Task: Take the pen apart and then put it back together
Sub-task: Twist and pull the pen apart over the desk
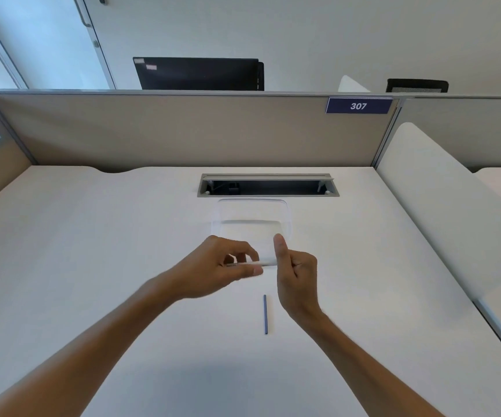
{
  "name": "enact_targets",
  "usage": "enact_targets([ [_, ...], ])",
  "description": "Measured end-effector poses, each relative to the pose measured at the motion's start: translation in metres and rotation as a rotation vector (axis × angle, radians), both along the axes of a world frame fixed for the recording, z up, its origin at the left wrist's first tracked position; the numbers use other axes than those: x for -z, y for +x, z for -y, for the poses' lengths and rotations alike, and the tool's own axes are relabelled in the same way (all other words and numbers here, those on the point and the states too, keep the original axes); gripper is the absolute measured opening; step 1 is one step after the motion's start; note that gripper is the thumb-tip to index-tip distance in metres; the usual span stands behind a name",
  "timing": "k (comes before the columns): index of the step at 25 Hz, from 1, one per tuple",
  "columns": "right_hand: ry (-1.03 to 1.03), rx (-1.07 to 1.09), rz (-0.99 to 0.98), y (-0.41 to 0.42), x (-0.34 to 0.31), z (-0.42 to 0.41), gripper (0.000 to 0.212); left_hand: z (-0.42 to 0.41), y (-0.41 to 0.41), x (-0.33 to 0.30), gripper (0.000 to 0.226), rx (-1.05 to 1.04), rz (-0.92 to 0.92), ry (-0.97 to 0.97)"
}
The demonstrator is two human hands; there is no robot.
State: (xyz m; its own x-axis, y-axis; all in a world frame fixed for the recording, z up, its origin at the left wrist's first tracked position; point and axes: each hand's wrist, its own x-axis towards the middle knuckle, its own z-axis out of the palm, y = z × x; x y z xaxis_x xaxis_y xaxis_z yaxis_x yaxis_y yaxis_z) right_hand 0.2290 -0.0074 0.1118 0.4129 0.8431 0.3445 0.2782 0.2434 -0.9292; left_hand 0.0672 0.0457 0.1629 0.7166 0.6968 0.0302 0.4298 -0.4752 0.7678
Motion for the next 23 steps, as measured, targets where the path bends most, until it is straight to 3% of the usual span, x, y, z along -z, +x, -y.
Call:
enact_targets([
  [5,-0.235,-0.024,-0.179,-0.002,-0.002,0.003,0.065,0.007,-0.002,0.017,0.019,-0.064,-0.029,0.658],
  [9,-0.174,0.006,-0.143,-0.003,-0.008,0.002,0.066,0.005,-0.003,0.019,0.02,-0.041,0.013,0.78],
  [12,-0.07,0.014,-0.102,-0.004,-0.006,0.001,0.064,0.003,-0.004,0.01,0.026,-0.006,0.044,0.639],
  [15,0.066,0.013,0.009,-0.003,-0.006,0.001,0.06,0.0,-0.003,0.0,0.027,0.02,0.092,0.321],
  [19,0.447,0.018,0.459,0.012,-0.007,-0.004,0.055,-0.008,-0.006,-0.01,0.024,0.131,0.119,-0.238],
  [21,0.43,0.029,0.499,0.016,-0.004,-0.007,0.055,-0.009,-0.005,-0.01,0.026,0.127,0.091,-0.217],
  [23,0.238,0.032,0.371,0.013,-0.004,-0.006,0.049,-0.008,-0.003,-0.008,0.024,0.046,0.059,-0.022],
])
